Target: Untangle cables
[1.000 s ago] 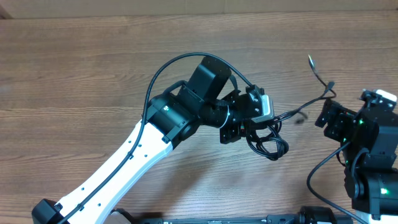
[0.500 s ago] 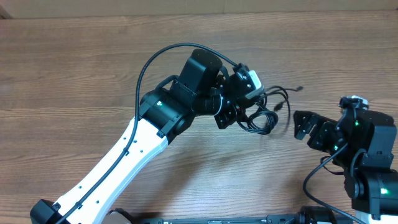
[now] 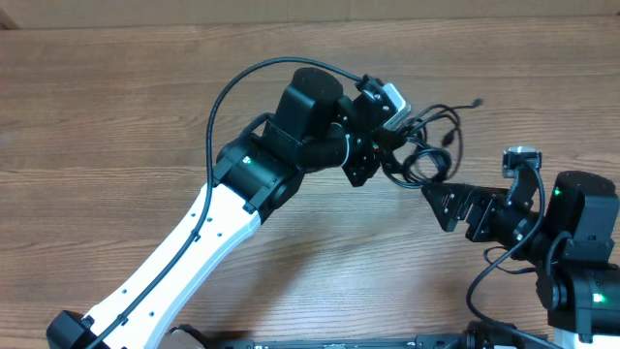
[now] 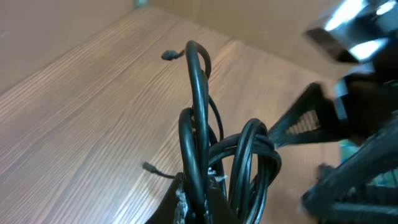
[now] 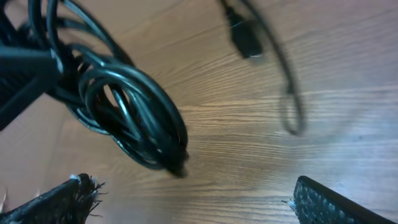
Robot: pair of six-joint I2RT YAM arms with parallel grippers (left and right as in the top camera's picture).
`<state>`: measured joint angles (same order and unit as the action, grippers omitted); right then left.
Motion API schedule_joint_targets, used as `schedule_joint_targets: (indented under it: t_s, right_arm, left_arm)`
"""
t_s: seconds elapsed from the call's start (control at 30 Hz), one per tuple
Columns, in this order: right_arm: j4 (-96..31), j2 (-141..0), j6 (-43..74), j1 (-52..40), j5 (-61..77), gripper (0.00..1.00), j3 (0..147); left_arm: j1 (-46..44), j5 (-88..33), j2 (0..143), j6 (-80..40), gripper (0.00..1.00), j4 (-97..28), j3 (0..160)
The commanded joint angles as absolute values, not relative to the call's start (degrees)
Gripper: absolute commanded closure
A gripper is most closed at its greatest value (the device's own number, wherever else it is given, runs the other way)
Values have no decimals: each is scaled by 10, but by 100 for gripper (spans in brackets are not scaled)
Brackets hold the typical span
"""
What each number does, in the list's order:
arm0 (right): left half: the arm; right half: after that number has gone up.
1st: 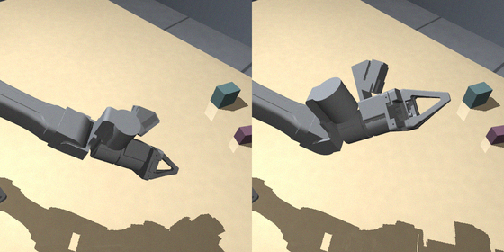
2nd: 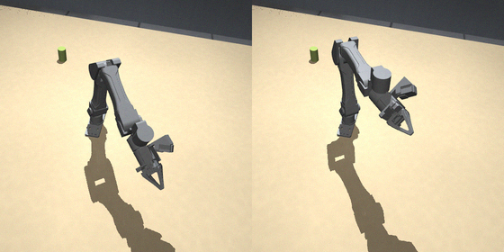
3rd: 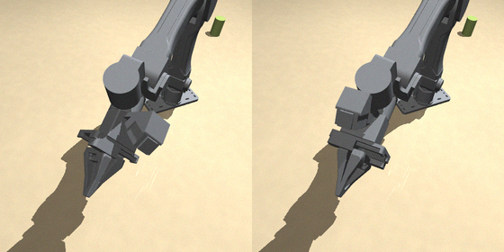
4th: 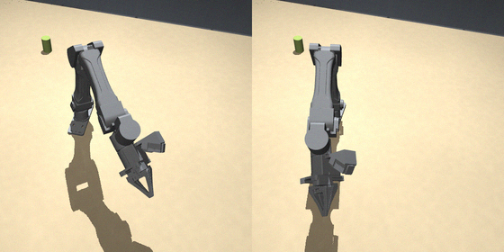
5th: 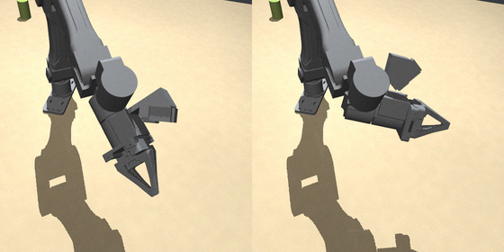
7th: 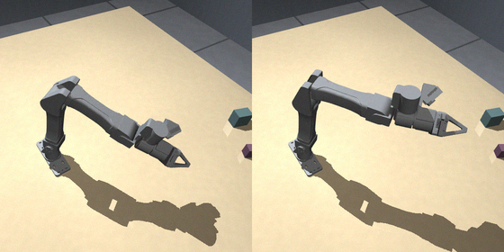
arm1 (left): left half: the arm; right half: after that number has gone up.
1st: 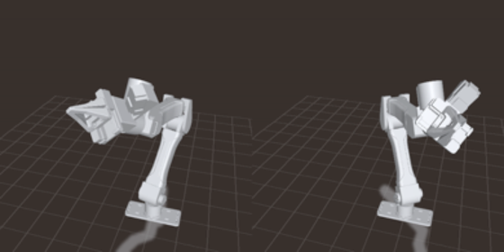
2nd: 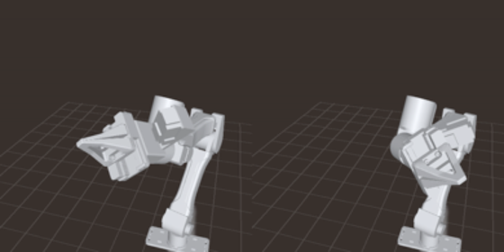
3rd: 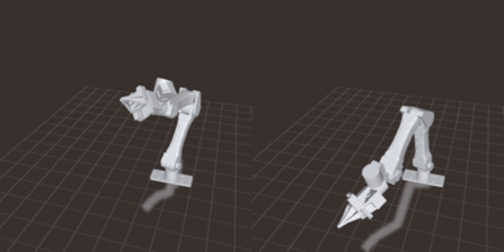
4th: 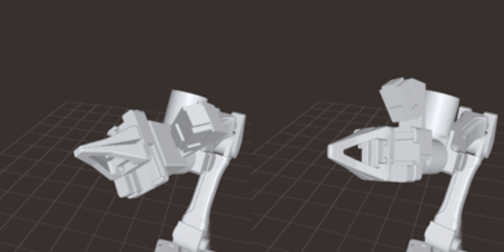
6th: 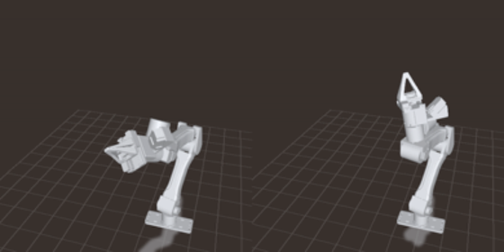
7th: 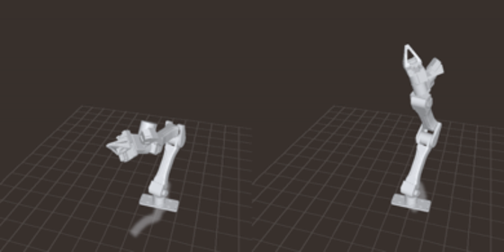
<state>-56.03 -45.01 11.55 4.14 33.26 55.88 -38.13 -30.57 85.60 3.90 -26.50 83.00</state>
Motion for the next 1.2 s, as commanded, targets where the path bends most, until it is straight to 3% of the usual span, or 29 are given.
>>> schedule_joint_targets:
  t_s: [0.0, 0.1, 0.3, 0.33, 0.43, 0.5, 0.57, 0.63, 0.8, 0.87, 1.0, 1.17]
  right_arm:
    - [-553, -450, 56, 45, 362, 0, 563]
    - [-547, -450, 55, 45, 364, 5, 563]
    - [-514, -450, 55, 45, 430, 28, 563]
    - [-509, -450, 55, 45, 439, 37, 563]
    - [-505, -450, 55, 45, 442, 77, 563]
    - [-507, -450, 55, 45, 442, 92, 563]
    - [-509, -450, 55, 45, 431, 96, 563]
    - [-509, -450, 55, 45, 413, 96, 563]
    - [-520, -450, 59, 45, 329, 96, 563]
    - [-519, -450, 59, 45, 322, 96, 563]
    - [-519, -450, 59, 45, 330, 96, 563]
    - [-519, -450, 59, 45, 384, 96, 563]
  left_arm:
    - [-378, -415, 842, 39, 95, -240, 840]
    - [-378, -456, 842, 58, 96, -239, 840]
    - [-378, -462, 842, 60, 96, -241, 840]
    - [-378, -462, 842, 60, 96, -241, 840]
    - [-379, -462, 842, 60, 95, -241, 840]
    - [-379, -461, 842, 60, 91, -241, 840]
    - [-379, -455, 842, 60, 71, -242, 840]
    - [-379, -450, 842, 60, 33, -248, 840]
    - [-379, -444, 842, 57, 6, -261, 840]
    - [-379, -401, 842, 33, 0, -264, 840]
    - [-379, -357, 842, 13, 0, -278, 840]
    - [-379, -357, 844, 69, 18, -286, 840]
